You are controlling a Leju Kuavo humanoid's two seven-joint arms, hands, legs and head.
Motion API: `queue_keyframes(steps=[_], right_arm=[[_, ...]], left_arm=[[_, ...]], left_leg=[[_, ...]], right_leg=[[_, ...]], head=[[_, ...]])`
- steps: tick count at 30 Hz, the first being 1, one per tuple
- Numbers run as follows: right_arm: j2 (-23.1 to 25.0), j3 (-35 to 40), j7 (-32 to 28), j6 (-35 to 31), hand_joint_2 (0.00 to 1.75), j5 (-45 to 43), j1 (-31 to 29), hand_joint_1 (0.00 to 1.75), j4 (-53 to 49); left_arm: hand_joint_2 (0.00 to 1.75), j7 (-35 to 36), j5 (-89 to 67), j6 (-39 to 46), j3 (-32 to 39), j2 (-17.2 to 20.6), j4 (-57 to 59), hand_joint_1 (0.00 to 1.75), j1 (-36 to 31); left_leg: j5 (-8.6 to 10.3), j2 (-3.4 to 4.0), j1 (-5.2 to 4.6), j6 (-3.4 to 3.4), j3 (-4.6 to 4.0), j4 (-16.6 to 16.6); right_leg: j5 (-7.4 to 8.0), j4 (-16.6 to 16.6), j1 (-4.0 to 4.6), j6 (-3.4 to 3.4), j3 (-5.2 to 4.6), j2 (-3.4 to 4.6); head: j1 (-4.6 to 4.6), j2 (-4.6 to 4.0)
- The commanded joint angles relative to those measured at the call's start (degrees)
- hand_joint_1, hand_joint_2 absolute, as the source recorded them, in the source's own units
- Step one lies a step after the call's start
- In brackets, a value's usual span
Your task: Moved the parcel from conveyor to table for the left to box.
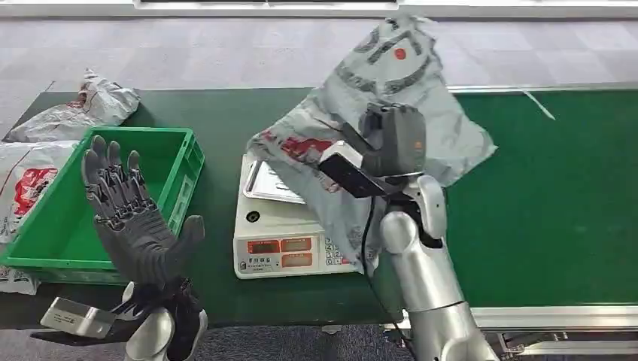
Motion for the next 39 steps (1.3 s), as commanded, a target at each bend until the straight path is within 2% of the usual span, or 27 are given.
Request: queue_keyframes(steps=[1, 8, 9, 11, 13, 25, 26, 29, 30, 31, 32, 33, 35, 36, 39], right_arm=[[-0.1, 14.1, 1.2, 0.5, 1.75, -2.3, -12.8, 1.75, 23.2], [-0.1, 13.9, 1.8, -3.1, 1.75, -2.8, -13.4, 1.75, 26.9], [-0.1, 13.9, 1.8, -3.1, 1.75, -2.8, -13.4, 0.00, 26.9], [0.6, 15.0, 4.1, -8.5, 1.75, 0.4, -13.8, 0.00, 27.8], [1.2, 15.1, 4.2, -9.9, 1.75, 0.9, -13.6, 0.00, 27.5], [1.1, 15.1, 4.2, -9.9, 1.75, 0.9, -13.6, 0.00, 27.5], [1.1, 15.1, 4.7, -11.1, 0.00, 1.6, -13.5, 0.00, 27.3], [1.2, 14.2, 4.6, -15.5, 0.00, 1.7, -12.6, 0.00, 25.7], [1.2, 11.7, 2.1, -24.6, 0.00, -1.0, -9.8, 0.00, 19.4], [2.3, 4.7, -0.4, -24.6, 1.75, 2.7, -4.0, 0.00, 5.5], [2.3, -0.6, -4.4, -24.6, 1.75, -1.0, 1.4, 0.00, -12.2], [2.3, -1.4, -5.0, -24.6, 1.75, -1.4, 3.2, 0.00, -17.3], [2.3, -8.0, -12.0, -24.6, 1.75, -11.6, 7.7, 0.00, -37.7], [2.3, -10.0, -15.1, -24.6, 1.75, -16.4, 9.5, 0.00, -43.8], [2.3, -10.1, -18.6, -24.6, 1.75, -22.0, 13.9, 0.00, -53.9]], left_arm=[[1.75, 0.2, 0.6, 0.0, 0.7, 2.6, 3.4, 0.00, -3.2], [1.75, 0.2, -0.2, 0.0, 2.6, 1.6, 3.4, 0.00, -3.6], [1.75, 0.2, -0.2, 0.0, 2.6, 1.6, 3.4, 0.00, -3.6], [1.75, 0.2, -0.7, 0.3, 3.3, 1.4, 2.5, 0.00, -2.9], [1.75, 0.3, -1.0, 0.5, 3.6, 1.2, 2.2, 0.00, -2.5], [1.75, 0.3, -1.0, 0.5, 3.7, 1.2, 2.4, 0.00, -2.6], [1.75, 0.3, -1.1, 0.6, 3.8, 1.1, 2.4, 0.00, -2.7], [1.75, 0.4, -1.4, 0.8, 4.1, 0.9, 2.4, 0.00, -2.8], [1.75, 0.8, -2.0, 1.0, 4.1, 0.7, 2.2, 0.00, -2.9], [1.75, 1.4, -2.7, 1.2, 4.0, 0.6, 2.1, 0.00, -3.1], [1.75, 2.8, -4.9, 1.2, 4.0, 0.5, 2.1, 0.00, -3.4], [1.75, 3.6, -6.7, 1.5, 3.8, 0.6, 2.3, 0.00, -3.8], [1.75, 7.1, -16.2, 2.8, 3.5, 1.9, 6.1, 0.00, -6.9], [1.75, 9.0, -22.5, 4.1, 3.2, 2.9, 9.6, 0.00, -9.1], [1.75, 15.0, -39.3, 6.4, 0.9, 7.0, 23.1, 0.00, -16.6]], left_leg=[[-0.01, 0.25, 0.01, 0.00, 0.16, -0.1], [0.03, 0.11, -0.01, 0.02, 0.09, -0.1], [0.01, 0.08, -0.02, 0.01, 0.04, 0.0], [0.01, 0.10, -0.03, 0.00, 0.04, 0.0], [0.00, 0.13, 0.00, 0.00, 0.04, 0.0], [0.01, 0.05, -0.01, 0.01, 0.03, 0.0], [0.03, 0.07, 0.01, 0.02, 0.06, -0.1], [0.02, 0.07, -0.01, 0.01, 0.04, -0.1], [0.01, 0.03, -0.01, 0.01, 0.01, 0.0], [0.03, -0.01, 0.01, 0.00, 0.01, -0.1], [0.03, -0.17, 0.02, 0.00, -0.05, 0.0], [0.04, -0.28, 0.04, 0.00, -0.07, -0.1], [0.07, -0.63, 0.03, 0.01, -0.31, 0.1], [0.06, -0.53, -0.02, 0.01, -0.30, 0.2], [0.16, -1.23, -0.02, 0.03, -0.33, 0.0]], right_leg=[[0.05, -0.1, 0.03, -0.05, 0.08, 0.17], [0.07, -0.1, -0.01, -0.06, 0.06, 0.04], [0.04, 0.0, -0.03, -0.06, 0.02, 0.03], [0.05, 0.0, -0.05, -0.07, 0.00, 0.04], [0.06, 0.0, -0.02, -0.07, 0.00, 0.07], [0.05, 0.0, 0.01, -0.06, 0.00, -0.01], [0.08, -0.1, 0.03, -0.07, 0.05, -0.03], [0.06, -0.1, 0.01, -0.07, 0.02, -0.01], [0.03, 0.0, 0.00, -0.07, 0.00, -0.03], [0.05, -0.1, 0.02, -0.08, 0.02, -0.09], [0.00, 0.0, 0.03, -0.07, 0.01, -0.23], [-0.02, -0.1, 0.06, -0.08, 0.04, -0.36], [-0.10, 0.1, 0.05, -0.07, -0.15, -0.70], [-0.05, 0.1, 0.00, -0.06, -0.23, -0.56], [-0.12, -0.1, 0.01, -0.05, 0.00, -1.25]], head=[[-0.02, 0.00], [0.00, 0.00], [-0.02, 0.00], [-0.02, 0.00], [0.00, 0.00], [-0.02, 0.00], [0.00, 0.00], [-0.02, 0.00], [0.00, 0.00], [-0.02, 0.00], [0.00, 0.00], [-0.02, 0.00], [-0.02, 0.00], [-0.02, 0.00], [-0.02, 0.00]])
